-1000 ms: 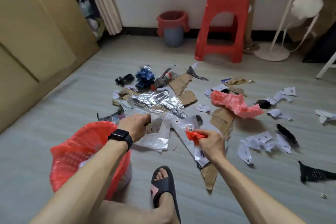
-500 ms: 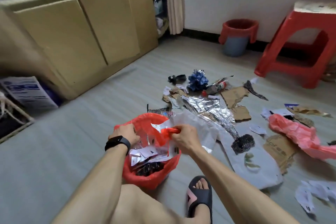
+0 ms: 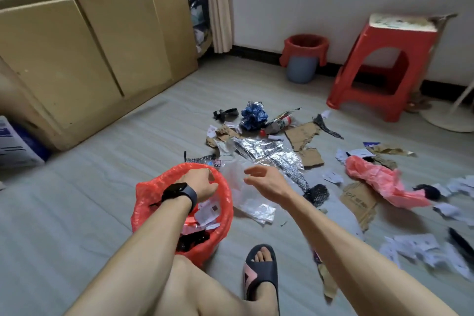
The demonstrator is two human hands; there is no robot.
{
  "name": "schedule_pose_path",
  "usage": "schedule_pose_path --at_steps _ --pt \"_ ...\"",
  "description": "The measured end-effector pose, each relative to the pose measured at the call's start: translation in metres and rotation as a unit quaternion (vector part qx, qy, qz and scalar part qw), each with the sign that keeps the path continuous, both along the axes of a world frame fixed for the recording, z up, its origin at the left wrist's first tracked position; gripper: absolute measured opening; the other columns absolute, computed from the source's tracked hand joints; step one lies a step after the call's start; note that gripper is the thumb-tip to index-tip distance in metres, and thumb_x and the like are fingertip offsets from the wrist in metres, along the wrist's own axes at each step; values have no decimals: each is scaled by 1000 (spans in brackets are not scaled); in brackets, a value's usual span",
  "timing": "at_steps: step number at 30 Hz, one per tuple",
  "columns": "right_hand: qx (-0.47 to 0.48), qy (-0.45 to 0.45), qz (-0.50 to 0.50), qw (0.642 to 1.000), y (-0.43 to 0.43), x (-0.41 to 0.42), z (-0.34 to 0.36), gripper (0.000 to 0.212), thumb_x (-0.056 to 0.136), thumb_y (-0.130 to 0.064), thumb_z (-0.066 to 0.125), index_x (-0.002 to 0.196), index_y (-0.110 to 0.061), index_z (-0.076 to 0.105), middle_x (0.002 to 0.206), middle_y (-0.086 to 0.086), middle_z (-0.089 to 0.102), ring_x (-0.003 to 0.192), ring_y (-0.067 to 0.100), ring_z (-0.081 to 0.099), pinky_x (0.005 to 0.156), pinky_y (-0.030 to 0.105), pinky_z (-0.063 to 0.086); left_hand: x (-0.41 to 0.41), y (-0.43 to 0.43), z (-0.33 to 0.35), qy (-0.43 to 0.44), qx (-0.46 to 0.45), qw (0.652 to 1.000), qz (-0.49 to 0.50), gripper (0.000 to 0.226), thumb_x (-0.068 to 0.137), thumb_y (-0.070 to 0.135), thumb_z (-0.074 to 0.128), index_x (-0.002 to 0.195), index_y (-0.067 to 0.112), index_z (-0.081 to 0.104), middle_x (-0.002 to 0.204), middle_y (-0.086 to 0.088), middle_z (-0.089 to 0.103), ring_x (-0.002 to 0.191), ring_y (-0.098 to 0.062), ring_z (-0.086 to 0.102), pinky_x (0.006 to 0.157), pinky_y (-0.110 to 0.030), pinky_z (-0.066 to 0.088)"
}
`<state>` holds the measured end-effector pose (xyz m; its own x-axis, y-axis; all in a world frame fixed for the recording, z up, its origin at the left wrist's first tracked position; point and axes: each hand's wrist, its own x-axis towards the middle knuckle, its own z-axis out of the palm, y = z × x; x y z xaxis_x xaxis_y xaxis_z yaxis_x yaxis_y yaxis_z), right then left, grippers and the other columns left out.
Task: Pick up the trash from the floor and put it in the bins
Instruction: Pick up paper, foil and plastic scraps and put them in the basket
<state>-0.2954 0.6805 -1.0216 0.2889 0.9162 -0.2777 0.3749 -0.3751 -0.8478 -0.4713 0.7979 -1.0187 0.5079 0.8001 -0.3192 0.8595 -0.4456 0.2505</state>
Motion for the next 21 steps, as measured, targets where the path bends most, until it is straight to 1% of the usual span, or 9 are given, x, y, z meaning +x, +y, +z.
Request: schedule_pose_path --at_steps 2,5,7,10,12,15,18,19,21 --pt "-21 -52 -24 998 -31 29 6 35 90 -30 65 122 -18 67 125 -1 67 110 14 64 102 36 50 36 -17 12 -21 6 999 -49 31 88 36 53 113 25 66 114 -2 69 103 -23 64 87 -34 53" --pt "-57 -126 -64 988 -84 70 14 35 90 -30 60 123 -20 67 121 -2 68 106 16 65 94 31 51 93 -49 29 -48 18 992 -117 31 88 41 52 115 30 63 115 1 68 101 -21 64 88 -34 54" --pt "-78 -159 -99 979 -119 92 17 34 90 -28 59 122 -21 68 119 -1 71 104 15 66 93 28 50 128 -73 36 -63 18 985 -160 29 89 42 55 114 31 62 116 1 67 101 -20 64 88 -36 54" --pt "-105 -156 -190 963 -191 125 12 36 89 -27 59 123 -19 67 124 3 69 112 19 64 98 30 48 187 -125 46 -63 26 965 -253 29 90 40 58 118 31 62 117 1 67 103 -19 63 87 -36 55" --pt "-130 -139 -259 947 -245 142 1 36 90 -29 57 123 -21 66 125 3 67 114 22 62 97 31 48 225 -166 49 -57 17 947 -315 30 91 38 58 120 30 61 117 0 67 102 -20 64 87 -35 54" --pt "-165 -115 -337 920 -326 155 -16 35 90 -30 55 124 -23 63 129 3 65 119 26 58 98 33 47 267 -232 52 -50 28 918 -393 26 92 35 57 116 30 62 115 1 67 99 -20 64 86 -34 54" --pt "-192 -101 -417 883 -409 163 -30 34 89 -29 55 121 -23 63 128 4 65 119 27 58 97 31 46 297 -309 56 -51 30 876 -478 26 95 29 52 119 22 59 110 -1 64 99 -26 62 80 -32 52" --pt "-206 -96 -441 868 -433 164 -37 36 89 -29 54 123 -22 62 129 5 65 120 27 57 98 31 45 304 -333 54 -47 35 862 -503 27 95 29 51 120 24 58 109 -1 62 101 -26 62 80 -31 51" --pt "-235 -81 -479 842 -478 165 -51 38 90 -28 53 128 -21 58 132 7 62 122 31 54 98 32 43 318 -376 43 -40 35 841 -539 31 93 34 51 123 32 58 118 1 63 105 -25 62 84 -34 53"
